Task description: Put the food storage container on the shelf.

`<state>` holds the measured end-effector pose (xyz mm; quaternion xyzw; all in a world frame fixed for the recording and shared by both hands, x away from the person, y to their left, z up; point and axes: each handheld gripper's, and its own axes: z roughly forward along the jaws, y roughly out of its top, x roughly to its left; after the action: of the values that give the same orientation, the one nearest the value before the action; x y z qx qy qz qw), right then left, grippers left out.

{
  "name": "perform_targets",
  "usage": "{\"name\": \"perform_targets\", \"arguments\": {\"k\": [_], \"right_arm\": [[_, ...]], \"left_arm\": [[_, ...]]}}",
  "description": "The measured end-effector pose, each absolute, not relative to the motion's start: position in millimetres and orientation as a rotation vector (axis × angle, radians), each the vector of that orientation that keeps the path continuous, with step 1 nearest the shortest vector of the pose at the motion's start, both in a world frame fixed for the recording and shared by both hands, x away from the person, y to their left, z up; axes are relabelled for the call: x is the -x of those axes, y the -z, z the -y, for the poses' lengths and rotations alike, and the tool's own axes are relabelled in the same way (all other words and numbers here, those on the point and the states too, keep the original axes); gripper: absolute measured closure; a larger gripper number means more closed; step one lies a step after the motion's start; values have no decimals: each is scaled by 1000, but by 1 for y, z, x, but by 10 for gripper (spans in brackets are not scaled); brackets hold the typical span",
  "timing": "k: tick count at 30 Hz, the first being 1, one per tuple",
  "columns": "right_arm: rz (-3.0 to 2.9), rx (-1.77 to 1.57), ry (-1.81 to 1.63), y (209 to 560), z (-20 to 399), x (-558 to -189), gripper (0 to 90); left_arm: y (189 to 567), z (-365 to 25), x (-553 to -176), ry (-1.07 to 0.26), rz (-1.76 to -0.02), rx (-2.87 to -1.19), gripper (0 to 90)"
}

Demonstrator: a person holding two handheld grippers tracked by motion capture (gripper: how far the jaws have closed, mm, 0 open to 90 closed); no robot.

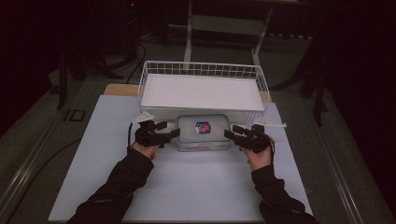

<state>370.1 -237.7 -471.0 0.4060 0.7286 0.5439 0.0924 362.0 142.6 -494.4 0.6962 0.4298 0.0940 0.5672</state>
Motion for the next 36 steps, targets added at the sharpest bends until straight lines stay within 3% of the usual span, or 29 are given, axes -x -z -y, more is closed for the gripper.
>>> {"name": "perform_targets", "arguments": {"k": [6, 12, 27, 36], "right_arm": [[-2205, -1118, -1668, 461, 226, -350, 494], [-2244, -1099, -1689, 463, 216, -339, 542], [-2454, -1000, -1585, 489, 191, -329, 885], [-2496, -1026, -1483, 507, 171, -342, 900]], "left_arm": [[492, -146, -344, -250, -964, -1693, 142], [486, -152, -329, -216, -940, -1680, 14], [488, -158, -285, -192, -890, -1683, 13], [494, -161, -278, -198, -878, -1677, 13]]}}
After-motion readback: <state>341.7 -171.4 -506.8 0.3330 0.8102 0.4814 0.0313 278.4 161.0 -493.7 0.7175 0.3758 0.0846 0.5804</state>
